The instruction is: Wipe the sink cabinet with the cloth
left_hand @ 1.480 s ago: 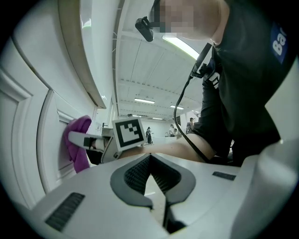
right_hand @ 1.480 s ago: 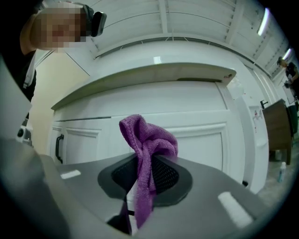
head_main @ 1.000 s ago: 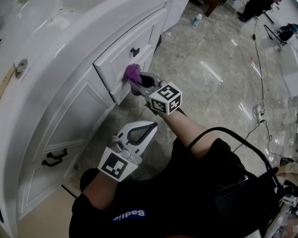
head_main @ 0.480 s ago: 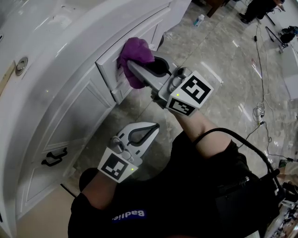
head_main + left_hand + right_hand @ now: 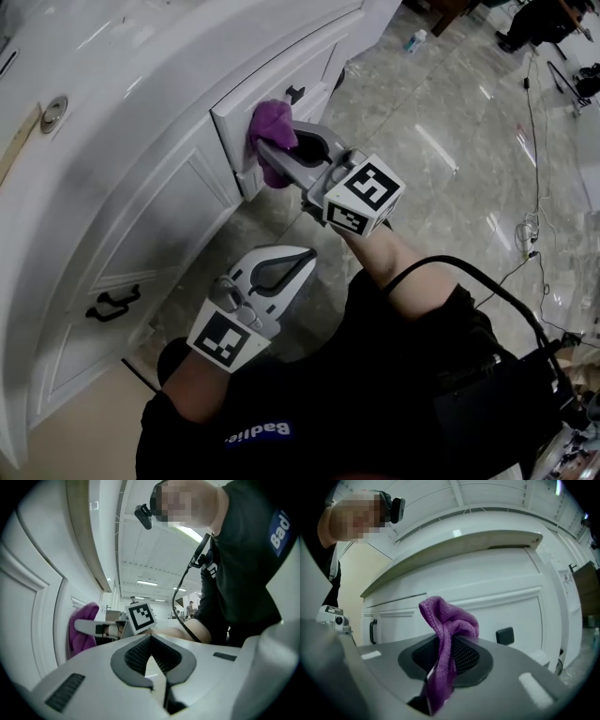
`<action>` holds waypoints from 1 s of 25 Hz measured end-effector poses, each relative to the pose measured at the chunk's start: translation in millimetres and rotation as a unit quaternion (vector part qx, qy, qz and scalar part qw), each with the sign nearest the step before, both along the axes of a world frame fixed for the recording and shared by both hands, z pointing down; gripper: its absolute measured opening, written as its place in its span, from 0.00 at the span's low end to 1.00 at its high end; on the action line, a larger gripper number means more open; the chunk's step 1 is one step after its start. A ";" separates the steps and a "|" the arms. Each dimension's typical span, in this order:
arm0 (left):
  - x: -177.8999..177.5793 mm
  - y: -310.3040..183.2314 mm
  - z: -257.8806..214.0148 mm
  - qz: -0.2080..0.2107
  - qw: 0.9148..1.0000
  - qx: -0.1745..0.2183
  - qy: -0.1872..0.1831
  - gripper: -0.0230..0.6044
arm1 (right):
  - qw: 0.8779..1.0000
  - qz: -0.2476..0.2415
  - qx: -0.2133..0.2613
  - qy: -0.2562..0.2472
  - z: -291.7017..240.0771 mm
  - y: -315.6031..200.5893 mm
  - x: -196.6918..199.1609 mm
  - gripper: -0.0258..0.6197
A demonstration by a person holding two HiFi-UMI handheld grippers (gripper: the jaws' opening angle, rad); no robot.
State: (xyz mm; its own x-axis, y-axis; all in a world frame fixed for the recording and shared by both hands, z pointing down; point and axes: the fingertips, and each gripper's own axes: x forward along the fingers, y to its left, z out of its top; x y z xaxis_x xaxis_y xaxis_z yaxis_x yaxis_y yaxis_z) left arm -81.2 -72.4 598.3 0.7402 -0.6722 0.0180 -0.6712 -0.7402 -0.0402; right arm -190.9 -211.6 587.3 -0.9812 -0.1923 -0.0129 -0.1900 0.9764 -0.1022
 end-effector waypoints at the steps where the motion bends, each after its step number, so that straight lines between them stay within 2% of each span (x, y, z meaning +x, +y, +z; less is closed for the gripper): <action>1: -1.6 0.6 -0.9 -0.003 1.000 0.001 0.000 0.04 | 1.000 0.004 -0.009 0.009 12.3 -1.6 0.0 0.14; 8: -2.9 -1.0 -1.8 -0.007 1.000 0.005 0.002 0.04 | 0.994 0.009 -0.070 0.084 94.8 -3.9 -0.4 0.14; 11: -3.6 -3.7 0.1 -0.007 1.000 0.007 0.000 0.04 | 0.986 -0.011 -0.085 0.141 124.4 6.3 -0.3 0.14; 13: -4.9 -5.3 0.0 -0.008 1.000 0.005 0.002 0.04 | 0.984 -0.023 -0.087 0.155 129.6 12.0 3.4 0.14; 16: -6.1 -5.6 -0.7 -0.009 1.000 0.003 0.003 0.04 | 0.991 -0.025 -0.081 0.107 92.3 9.8 12.6 0.14; 20: -5.1 -3.8 -2.0 -0.007 1.000 0.004 0.004 0.04 | 0.998 -0.044 -0.027 0.018 -1.7 14.4 18.8 0.14; 25: 1.4 -1.0 -3.9 0.002 1.000 0.008 0.008 0.04 | 0.993 -0.088 0.048 -0.058 -96.5 39.7 10.7 0.14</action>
State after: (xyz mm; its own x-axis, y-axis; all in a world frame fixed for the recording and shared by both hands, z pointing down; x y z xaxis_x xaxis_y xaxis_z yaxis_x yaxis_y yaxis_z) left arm -79.9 -73.3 594.4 0.7428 -0.6695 -0.0047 -0.6691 -0.7421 -0.0405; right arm -180.2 -171.9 490.8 -0.9904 -0.0112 -0.1381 -0.0088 0.9998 -0.0180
